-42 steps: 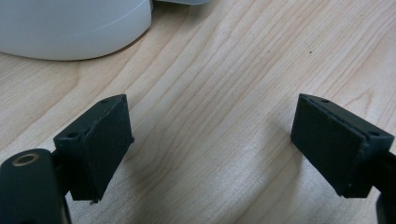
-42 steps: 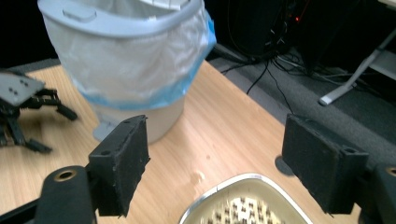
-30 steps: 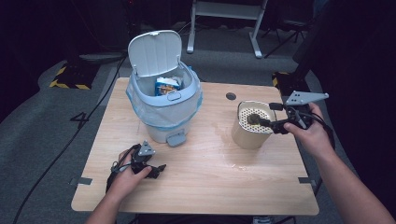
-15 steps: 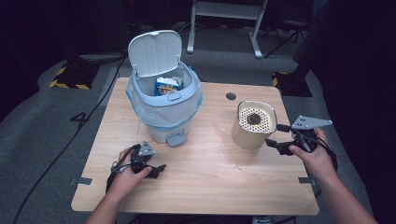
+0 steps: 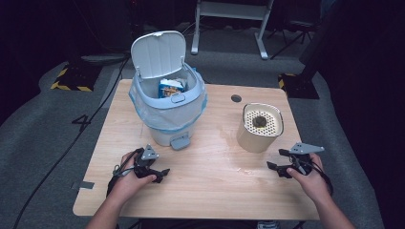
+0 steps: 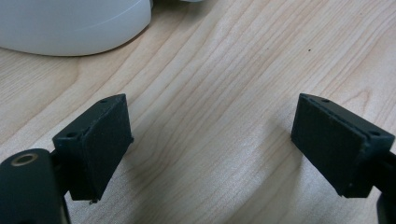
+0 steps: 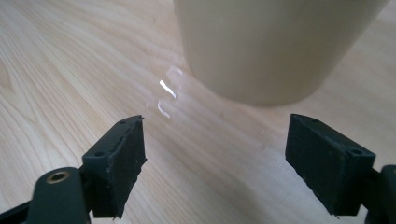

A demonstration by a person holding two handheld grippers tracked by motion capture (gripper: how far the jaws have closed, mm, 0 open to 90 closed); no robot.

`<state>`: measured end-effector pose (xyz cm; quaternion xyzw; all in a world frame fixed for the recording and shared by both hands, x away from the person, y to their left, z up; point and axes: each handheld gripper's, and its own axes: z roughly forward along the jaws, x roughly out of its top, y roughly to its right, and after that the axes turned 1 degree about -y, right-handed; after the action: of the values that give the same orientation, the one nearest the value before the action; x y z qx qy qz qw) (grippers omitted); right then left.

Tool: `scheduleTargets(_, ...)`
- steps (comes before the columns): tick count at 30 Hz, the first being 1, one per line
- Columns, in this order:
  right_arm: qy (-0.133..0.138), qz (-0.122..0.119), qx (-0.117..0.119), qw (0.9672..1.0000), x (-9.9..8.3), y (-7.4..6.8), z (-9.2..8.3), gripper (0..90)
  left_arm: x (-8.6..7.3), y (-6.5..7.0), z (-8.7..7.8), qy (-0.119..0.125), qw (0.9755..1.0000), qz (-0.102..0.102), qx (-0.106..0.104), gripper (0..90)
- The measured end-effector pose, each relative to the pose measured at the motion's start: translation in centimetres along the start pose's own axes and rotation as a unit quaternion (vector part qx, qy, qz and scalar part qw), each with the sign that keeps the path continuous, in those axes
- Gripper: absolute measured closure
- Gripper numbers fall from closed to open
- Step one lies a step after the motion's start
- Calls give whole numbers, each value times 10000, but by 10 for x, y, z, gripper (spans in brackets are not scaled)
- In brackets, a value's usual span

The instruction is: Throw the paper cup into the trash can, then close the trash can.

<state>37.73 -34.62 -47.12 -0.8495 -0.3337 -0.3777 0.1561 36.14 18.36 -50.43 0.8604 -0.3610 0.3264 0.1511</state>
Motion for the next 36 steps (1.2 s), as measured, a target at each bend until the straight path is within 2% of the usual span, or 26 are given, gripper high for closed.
scheduleTargets(3,-32,100,36,9999,-14,0,11,198,0,0,0,0,10000,0,0,125)
scheduleTargets(6,-65,101,47,9999,-25,0,19,190,0,0,-1,8,10000,-14,19,129)
scheduleTargets(8,-107,-24,-13,9999,-27,0,19,191,0,1,0,19,10000,-29,38,132)
scheduleTargets(14,-141,-37,-129,9998,-28,-1,19,179,1,1,-1,-19,9999,-51,94,149)
scheduleTargets(18,-139,-32,-132,9998,-28,-1,19,179,2,2,-6,-123,9998,-72,130,260)
scheduleTargets(19,-140,-31,-133,9998,-28,-1,19,178,3,2,-9,-134,9998,10,151,288)
scheduleTargets(22,-137,-32,-133,9998,-28,-1,19,179,8,-1,-18,-56,9998,147,76,363)
scheduleTargets(25,-139,-30,-133,9998,-28,-1,19,178,13,-4,-29,36,9999,156,18,385)
scheduleTargets(28,-136,-32,-132,9998,-28,-1,19,178,17,-8,-41,127,9997,122,-143,413)
scheduleTargets(32,-136,-29,-128,9998,-28,-1,19,178,22,-12,-57,167,9995,173,-212,459)
scheduleTargets(34,-137,-29,-130,9998,-28,-1,19,178,25,-14,-65,174,9991,160,-353,518)
scheduleTargets(36,-137,-29,-129,9998,-28,-1,19,178,29,-18,-74,249,9984,229,-452,523)
